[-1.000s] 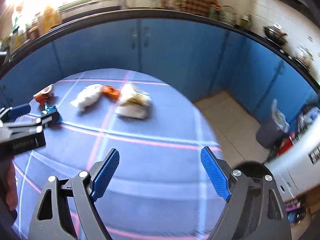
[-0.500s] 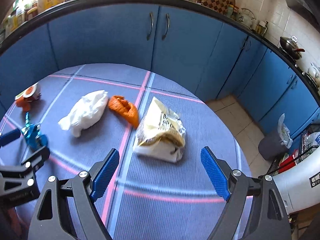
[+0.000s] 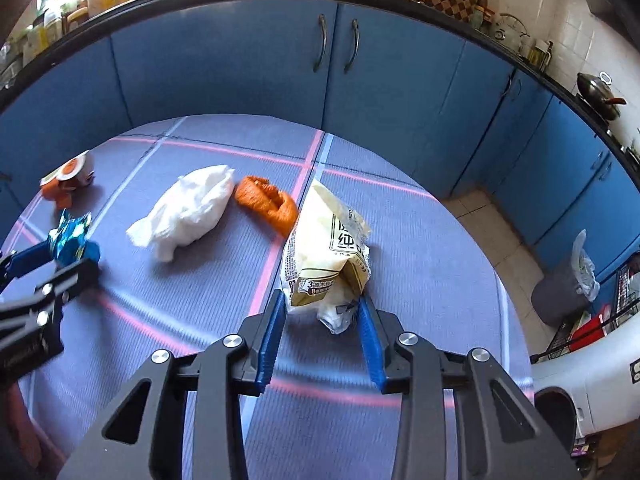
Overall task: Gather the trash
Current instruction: 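Grasp the white paper bag with the right tool while the left tool grasps the blue foil wrapper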
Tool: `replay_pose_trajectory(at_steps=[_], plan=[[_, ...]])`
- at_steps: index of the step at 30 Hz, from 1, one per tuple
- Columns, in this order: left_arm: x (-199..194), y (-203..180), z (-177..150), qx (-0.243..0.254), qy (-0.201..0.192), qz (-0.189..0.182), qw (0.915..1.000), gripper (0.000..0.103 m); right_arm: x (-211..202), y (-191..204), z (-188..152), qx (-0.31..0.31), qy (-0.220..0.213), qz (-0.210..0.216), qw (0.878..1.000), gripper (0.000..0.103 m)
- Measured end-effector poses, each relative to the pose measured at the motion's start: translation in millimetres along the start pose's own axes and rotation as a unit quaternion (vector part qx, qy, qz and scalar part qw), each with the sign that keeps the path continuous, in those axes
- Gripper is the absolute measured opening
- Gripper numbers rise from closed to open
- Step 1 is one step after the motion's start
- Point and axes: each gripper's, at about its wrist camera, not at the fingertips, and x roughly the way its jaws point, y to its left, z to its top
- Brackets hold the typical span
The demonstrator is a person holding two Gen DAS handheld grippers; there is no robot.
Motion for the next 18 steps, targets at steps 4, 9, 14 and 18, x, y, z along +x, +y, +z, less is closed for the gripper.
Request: replay_pose_trajectory(at_steps=[4, 9, 14, 18], plan=[[-19, -4, -9, -0.003, -0.012, -0.001, 0.9999, 0.072, -25, -4, -15, 0.004, -0.009, 0.003, 1.000, 0.035], [-41, -31, -33, 0.039, -0.034, 0.010, 0.9986, 0.072, -53, -7, -36, 0.005, -0.014, 0.005, 1.000, 0.035], [-56, -51, -52, 0.066, -0.038, 0.004, 0.9971, 0.072, -75, -9, -55, -0.001, -0.017, 0.001, 1.000, 0.035], [-67, -59, -62, 0.078, -0.040, 0.004, 0.9962, 0.072, -89, -11, -69, -0.001, -0.017, -0.002, 1.000, 0.035]])
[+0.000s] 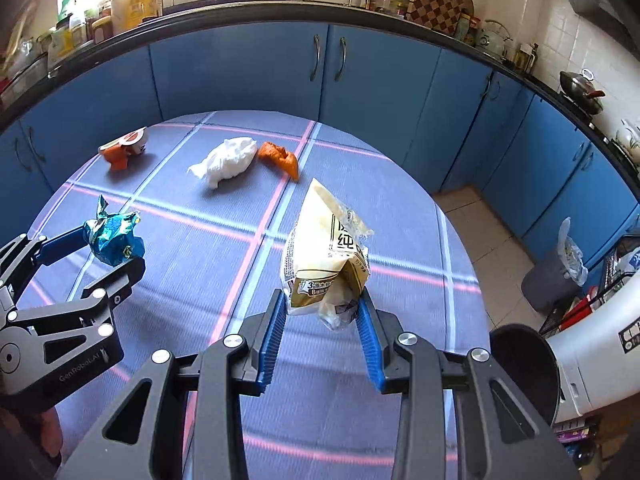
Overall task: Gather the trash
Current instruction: 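Grasp the white paper bag with the right tool while the left tool grasps the blue foil wrapper, then carry the paper bag and foil wrapper over the black bin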
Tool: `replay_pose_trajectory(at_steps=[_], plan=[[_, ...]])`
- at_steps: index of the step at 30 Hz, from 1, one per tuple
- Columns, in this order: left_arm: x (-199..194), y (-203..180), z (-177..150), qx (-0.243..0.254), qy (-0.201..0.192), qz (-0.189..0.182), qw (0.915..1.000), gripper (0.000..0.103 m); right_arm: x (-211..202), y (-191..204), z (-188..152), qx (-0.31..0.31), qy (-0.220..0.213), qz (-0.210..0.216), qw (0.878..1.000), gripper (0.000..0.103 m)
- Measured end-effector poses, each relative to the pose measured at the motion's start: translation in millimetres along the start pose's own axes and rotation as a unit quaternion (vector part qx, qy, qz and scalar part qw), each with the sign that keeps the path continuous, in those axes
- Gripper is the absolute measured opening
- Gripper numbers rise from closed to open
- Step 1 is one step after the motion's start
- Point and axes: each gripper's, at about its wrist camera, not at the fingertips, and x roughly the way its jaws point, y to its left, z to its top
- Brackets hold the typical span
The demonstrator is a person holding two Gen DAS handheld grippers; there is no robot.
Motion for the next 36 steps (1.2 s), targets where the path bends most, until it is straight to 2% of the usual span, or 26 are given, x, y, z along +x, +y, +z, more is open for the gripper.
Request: replay_pose_trajectory(at_steps=[6, 16, 24, 29, 31, 36], plan=[[-20, -4, -6, 0.004, -0.010, 0.001, 0.9999, 0.072, -21, -2, -12, 0.005, -0.009, 0.001, 1.000, 0.035], [-36, 18, -22, -0.030, -0.009, -0.046, 0.9984, 0.072, -37, -5, -31, 0.014, -0.007, 0.009, 1.000, 0.035], [-53, 19, -26, -0.016, -0.032, -0.071, 0.9969, 0.072, -43, -1, -40, 0.016, -0.010, 0.020, 1.000, 0.035], [-57, 9, -25, -0.002, -0.037, -0.069, 0.9969, 0.072, -46, -5, -41, 0.017, -0.012, 0.020, 1.000, 0.035], [-59, 5, -24, 0.000, -0.040, -0.082, 0.9958, 0.072, -48, -8, -41, 0.019, -0.013, 0.020, 1.000, 0.035], [-63, 0, -24, 0.005, -0.049, -0.102, 0.9936, 0.073, -53, -18, -44, 0.034, -0.017, 0.050, 0.998, 0.037]])
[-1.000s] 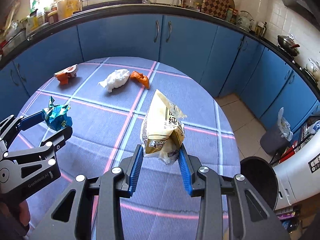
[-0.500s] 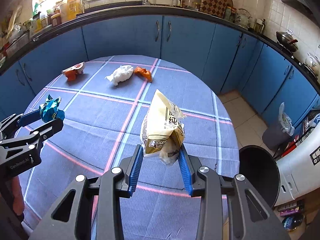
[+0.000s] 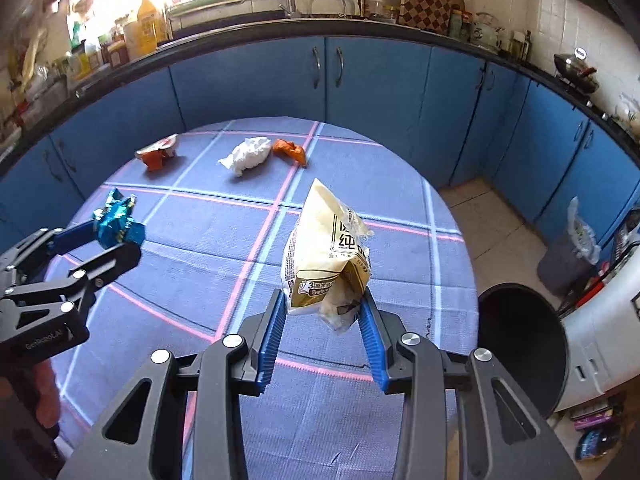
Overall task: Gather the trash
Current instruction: 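Carry the paper bag and foil wrapper over the black bin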
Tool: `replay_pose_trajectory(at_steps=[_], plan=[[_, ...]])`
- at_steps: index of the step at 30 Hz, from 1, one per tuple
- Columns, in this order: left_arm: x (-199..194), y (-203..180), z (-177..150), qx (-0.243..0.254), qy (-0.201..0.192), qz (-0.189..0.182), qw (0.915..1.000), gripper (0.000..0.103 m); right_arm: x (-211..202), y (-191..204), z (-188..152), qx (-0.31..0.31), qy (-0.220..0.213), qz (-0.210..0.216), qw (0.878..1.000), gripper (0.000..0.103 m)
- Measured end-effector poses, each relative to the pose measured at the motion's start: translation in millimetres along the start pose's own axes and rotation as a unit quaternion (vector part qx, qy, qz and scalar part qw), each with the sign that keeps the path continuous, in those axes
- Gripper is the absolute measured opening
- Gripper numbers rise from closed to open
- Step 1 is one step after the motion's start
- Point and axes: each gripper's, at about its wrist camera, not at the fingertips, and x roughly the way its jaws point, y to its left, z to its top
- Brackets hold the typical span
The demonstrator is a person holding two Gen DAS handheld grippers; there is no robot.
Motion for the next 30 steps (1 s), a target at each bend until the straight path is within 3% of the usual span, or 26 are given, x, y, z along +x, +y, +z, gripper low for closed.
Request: replay_pose_trajectory(at_steps=[10, 20, 30], plan=[[6, -13, 5, 0.012, 0.008, 0.006, 0.9999, 0.073, -2, -9, -4, 0.005, -0.004, 0.010, 1.000, 0.037], [15, -49, 22, 0.046, 0.010, 0.007, 0.9989, 0.073, -22, -50, -5, 0.066, -0.027, 0.085, 0.994, 0.038], [32, -92, 31, 0.075, 0.024, -0.027, 0.9965, 0.073, -37, -78, -6, 0.079, -0.047, 0.026, 0.995, 0.038]])
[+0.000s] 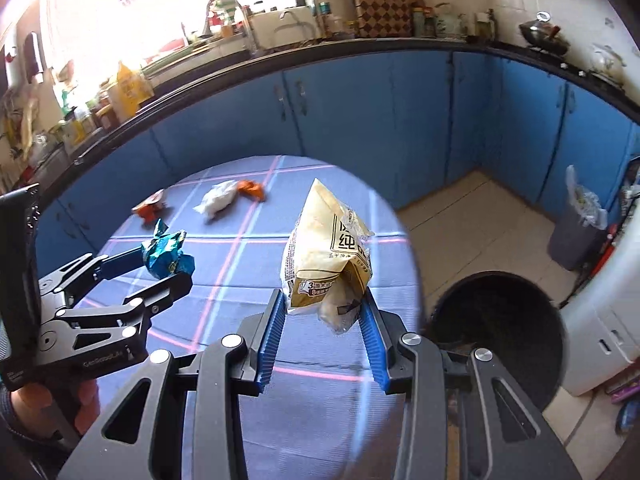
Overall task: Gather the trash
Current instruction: 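Carry the paper bag and foil wrapper over the black bin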
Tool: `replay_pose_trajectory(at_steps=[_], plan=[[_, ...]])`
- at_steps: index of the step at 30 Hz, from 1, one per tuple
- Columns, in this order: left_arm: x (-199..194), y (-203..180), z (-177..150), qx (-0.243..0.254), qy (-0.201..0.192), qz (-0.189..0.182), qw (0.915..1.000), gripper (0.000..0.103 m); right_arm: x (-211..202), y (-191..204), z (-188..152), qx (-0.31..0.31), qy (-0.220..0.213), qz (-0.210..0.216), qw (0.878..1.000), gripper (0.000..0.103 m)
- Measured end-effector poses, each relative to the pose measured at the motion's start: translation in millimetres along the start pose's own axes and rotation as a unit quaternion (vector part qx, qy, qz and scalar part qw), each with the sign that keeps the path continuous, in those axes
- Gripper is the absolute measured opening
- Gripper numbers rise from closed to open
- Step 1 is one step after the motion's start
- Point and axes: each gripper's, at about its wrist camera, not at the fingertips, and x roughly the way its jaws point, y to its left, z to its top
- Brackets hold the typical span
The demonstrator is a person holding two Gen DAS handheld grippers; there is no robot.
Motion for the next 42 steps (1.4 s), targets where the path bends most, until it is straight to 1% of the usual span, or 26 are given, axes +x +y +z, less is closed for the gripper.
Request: replay_pose_trajectory(at_steps=[3, 7, 9, 13, 22, 26, 29, 35, 42], plan=[[4, -17, 5, 0.016, 0.001, -0.009, 0.9998, 0.073, -5, -11, 0, 0.002, -0.005, -0.018, 1.000, 0.038], [11, -47, 8, 0.049, -0.003, -0.020, 0.9986, 0.073, -10, -23, -2, 0.002, -0.007, -0.039, 0.999, 0.038], [14, -61, 10, 0.066, -0.004, -0.022, 0.9976, 0.073, -12, -29, -4, 0.001, -0.007, -0.052, 0.999, 0.040], [20, -78, 16, 0.086, -0.006, -0.030, 0.9958, 0.073, -13, -40, -8, 0.000, -0.009, -0.073, 0.997, 0.041], [23, -92, 33, 0.090, -0.030, -0.074, 0.9927, 0.073, -21, -65, -9, 0.002, -0.024, -0.114, 0.993, 0.041], [25, -95, 43, 0.083, -0.042, -0.089, 0.9917, 0.073, -25, -76, -7, 0.009, -0.032, -0.123, 0.992, 0.041], [33, -102, 52, 0.082, -0.038, -0.096, 0.9913, 0.073, -29, -86, -8, 0.014, -0.041, -0.131, 0.990, 0.041], [43, -128, 67, 0.096, -0.037, -0.094, 0.9902, 0.073, -32, -117, -12, 0.041, -0.042, -0.137, 0.989, 0.041], [56, -152, 72, 0.109, -0.029, -0.105, 0.9881, 0.073, -35, -144, -17, 0.071, -0.039, -0.125, 0.989, 0.043]])
